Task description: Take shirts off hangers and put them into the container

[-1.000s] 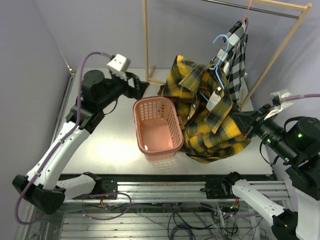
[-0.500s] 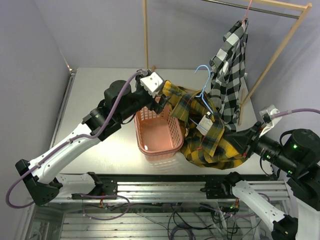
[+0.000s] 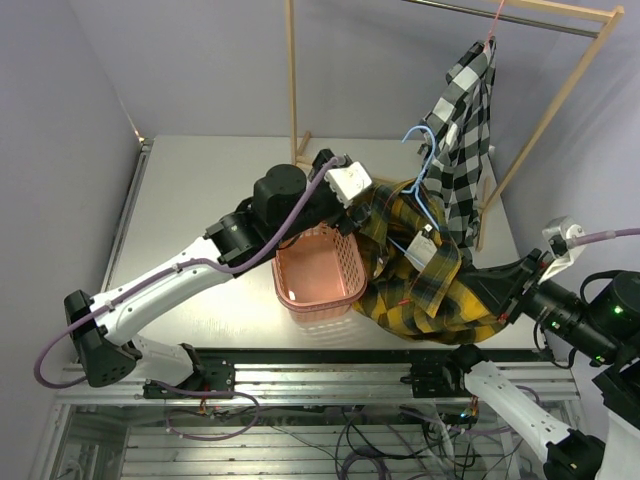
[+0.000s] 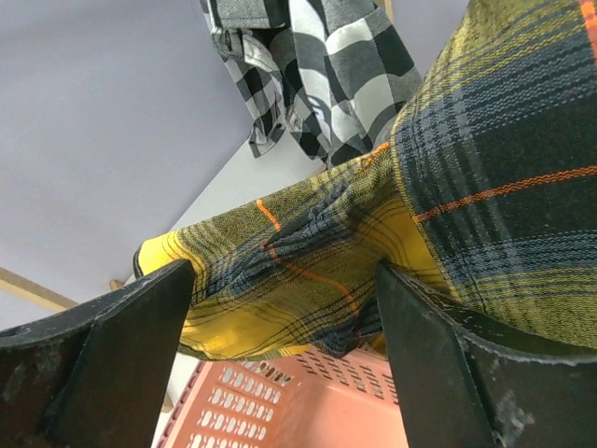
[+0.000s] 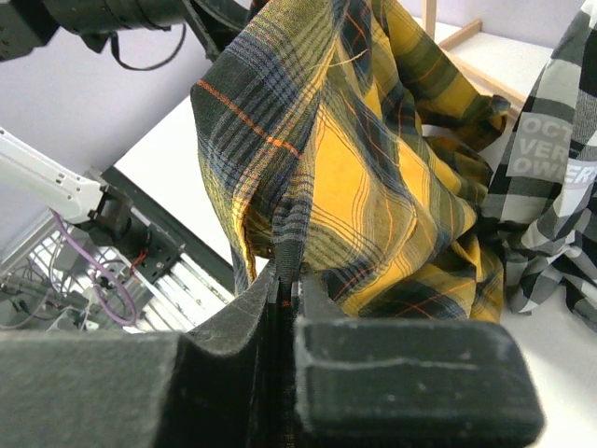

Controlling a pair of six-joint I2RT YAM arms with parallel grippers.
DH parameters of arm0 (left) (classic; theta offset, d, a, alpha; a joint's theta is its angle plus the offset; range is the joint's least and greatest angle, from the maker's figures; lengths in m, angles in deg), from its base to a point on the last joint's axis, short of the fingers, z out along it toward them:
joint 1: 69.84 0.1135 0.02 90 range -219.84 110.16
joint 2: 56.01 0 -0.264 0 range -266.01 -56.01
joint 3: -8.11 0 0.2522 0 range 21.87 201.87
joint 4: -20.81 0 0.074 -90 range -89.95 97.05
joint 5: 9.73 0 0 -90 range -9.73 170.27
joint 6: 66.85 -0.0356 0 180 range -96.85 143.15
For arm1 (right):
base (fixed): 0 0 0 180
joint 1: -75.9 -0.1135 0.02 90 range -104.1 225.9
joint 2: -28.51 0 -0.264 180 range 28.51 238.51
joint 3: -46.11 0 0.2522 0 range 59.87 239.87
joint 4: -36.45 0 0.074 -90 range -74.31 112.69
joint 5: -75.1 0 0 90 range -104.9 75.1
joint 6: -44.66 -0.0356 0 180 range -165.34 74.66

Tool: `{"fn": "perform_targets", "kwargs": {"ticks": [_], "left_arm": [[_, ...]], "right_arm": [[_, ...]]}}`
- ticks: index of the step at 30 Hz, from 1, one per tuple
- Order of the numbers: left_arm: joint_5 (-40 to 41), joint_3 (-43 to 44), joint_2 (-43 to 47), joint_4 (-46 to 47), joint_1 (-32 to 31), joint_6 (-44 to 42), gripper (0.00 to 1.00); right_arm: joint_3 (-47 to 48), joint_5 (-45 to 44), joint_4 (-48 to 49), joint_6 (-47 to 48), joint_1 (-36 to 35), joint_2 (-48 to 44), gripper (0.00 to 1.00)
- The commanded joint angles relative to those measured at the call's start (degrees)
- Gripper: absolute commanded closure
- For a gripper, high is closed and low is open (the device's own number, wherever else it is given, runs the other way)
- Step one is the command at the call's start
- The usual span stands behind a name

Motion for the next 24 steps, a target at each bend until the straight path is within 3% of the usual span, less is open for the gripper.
{"fn": "perform_targets", "kwargs": {"ticks": [1,7,11,12,13,14,15,24], "left_arm": [[1.35,1.95,-1.23,5.43,-1.01,-2.35,0.11],[0.66,-5.06,-0.30,19.62,-1.11,-4.18,0.23],[-2.28,-4.85,-2.05,20.36,-1.15,-4.41,0.35],[-2.80,-4.78,-2.43,20.45,-1.14,-4.30,0.41],[-3.19,-4.94,-2.78,20.58,-1.14,-4.53,0.56],[-3.21,-5.06,-3.00,20.71,-1.23,-4.59,0.80],[-2.90,-5.41,-3.00,21.19,-1.23,-4.54,0.91],[1.68,-9.44,0.16,23.26,-1.23,-9.24,0.93]], "right_arm": [[3.28,0.35,1.12,-1.64,-1.04,-1.07,1.00],[3.72,-0.50,-0.75,-2.91,-2.12,-1.87,1.00],[2.23,0.01,0.18,-3.90,-2.17,-2.90,1.00],[1.84,-0.01,0.40,-4.06,-2.17,-3.14,1.00],[1.50,-0.05,0.51,-4.23,-2.17,-3.33,1.00],[1.23,-0.22,0.48,-4.32,-2.17,-3.43,1.00],[1.09,-0.55,0.44,-4.33,-2.16,-3.39,1.00],[2.22,-13.88,-5.01,-5.11,-2.17,1.74,1.00]]}}
